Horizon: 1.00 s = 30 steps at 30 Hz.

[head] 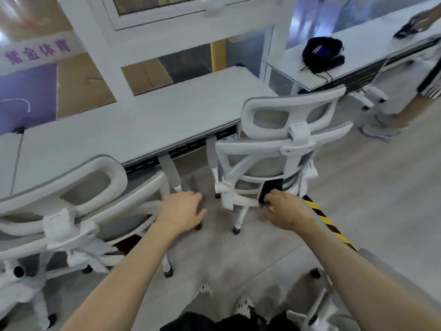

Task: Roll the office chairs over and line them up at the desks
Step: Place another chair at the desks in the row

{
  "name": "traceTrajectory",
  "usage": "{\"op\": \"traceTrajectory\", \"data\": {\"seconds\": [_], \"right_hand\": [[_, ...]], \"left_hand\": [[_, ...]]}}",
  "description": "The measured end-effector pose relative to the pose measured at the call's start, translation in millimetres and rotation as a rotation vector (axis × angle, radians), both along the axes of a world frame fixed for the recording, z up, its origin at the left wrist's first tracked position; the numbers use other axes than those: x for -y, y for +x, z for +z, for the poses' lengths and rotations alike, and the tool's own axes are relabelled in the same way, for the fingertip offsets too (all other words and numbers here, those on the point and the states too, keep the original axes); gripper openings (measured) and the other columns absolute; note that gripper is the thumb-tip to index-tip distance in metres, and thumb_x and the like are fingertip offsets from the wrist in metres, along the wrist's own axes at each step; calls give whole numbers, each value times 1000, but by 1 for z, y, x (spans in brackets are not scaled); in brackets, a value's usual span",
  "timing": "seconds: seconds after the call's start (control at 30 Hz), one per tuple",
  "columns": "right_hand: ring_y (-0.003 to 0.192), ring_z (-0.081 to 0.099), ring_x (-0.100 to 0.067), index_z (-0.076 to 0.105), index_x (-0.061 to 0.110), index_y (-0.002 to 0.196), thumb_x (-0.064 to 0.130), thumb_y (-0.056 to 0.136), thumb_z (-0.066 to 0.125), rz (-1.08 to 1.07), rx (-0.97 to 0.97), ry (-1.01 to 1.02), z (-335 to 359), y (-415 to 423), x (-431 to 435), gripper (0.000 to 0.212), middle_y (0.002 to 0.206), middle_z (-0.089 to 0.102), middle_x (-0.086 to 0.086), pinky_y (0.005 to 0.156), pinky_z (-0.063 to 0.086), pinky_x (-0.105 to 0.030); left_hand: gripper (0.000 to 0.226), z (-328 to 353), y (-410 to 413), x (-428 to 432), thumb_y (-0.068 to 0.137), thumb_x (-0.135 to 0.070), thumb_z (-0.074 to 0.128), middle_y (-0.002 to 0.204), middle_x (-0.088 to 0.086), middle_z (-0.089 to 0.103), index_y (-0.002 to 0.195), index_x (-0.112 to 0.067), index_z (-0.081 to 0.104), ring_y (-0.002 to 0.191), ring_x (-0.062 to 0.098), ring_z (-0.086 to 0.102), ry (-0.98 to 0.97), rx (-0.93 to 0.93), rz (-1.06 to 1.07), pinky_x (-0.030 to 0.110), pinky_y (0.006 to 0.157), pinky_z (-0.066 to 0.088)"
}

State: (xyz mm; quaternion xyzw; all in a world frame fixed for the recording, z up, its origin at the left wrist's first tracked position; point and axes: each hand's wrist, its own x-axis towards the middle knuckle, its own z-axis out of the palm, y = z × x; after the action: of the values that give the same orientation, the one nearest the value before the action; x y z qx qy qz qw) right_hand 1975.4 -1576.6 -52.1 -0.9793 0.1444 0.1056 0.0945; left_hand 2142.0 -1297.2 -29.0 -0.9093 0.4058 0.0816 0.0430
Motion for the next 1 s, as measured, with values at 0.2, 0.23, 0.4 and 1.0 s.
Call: {"op": "traceTrajectory", "data": {"seconds": [0.2, 0.23, 0.4, 1.0], "right_hand": [[106, 69, -32, 67, 14, 113, 37, 105, 54, -164, -25, -104, 7, -16, 67, 27, 114, 67, -5, 84, 56, -42], [105, 69, -32, 67, 14, 112, 38, 104, 56, -189, -19, -115, 8, -16, 79, 27, 113, 67, -5, 86, 57, -43], [99, 66, -32, 66, 14, 103, 47, 96, 68, -271, 238, -211, 12, -7, 145, 34, 103, 65, -4, 82, 55, -43], [155, 45, -38, 57, 0, 155, 97, 80, 65, 211, 509, -137, -4, 77, 264, 123, 158, 57, -17, 135, 27, -53]], "left_hand": [[37, -6, 19, 77, 107, -57, 53, 108, -3, 67, 118, -24, 62, 103, 23, 68, 36, 24, -96, 38, 71, 45], [36, -7, 25, 89, 106, -57, 53, 106, -3, 66, 117, -24, 63, 102, 23, 68, 20, 50, -103, 38, 71, 45], [48, -16, 58, 143, 100, -60, 67, 116, 4, 68, 123, -17, 70, 109, 28, 65, -357, 243, -202, 42, 93, 53], [111, -32, 61, 260, 93, -91, 56, 154, 19, 57, 157, 0, 53, 150, 40, 49, -452, 284, -253, 56, 134, 28]]}}
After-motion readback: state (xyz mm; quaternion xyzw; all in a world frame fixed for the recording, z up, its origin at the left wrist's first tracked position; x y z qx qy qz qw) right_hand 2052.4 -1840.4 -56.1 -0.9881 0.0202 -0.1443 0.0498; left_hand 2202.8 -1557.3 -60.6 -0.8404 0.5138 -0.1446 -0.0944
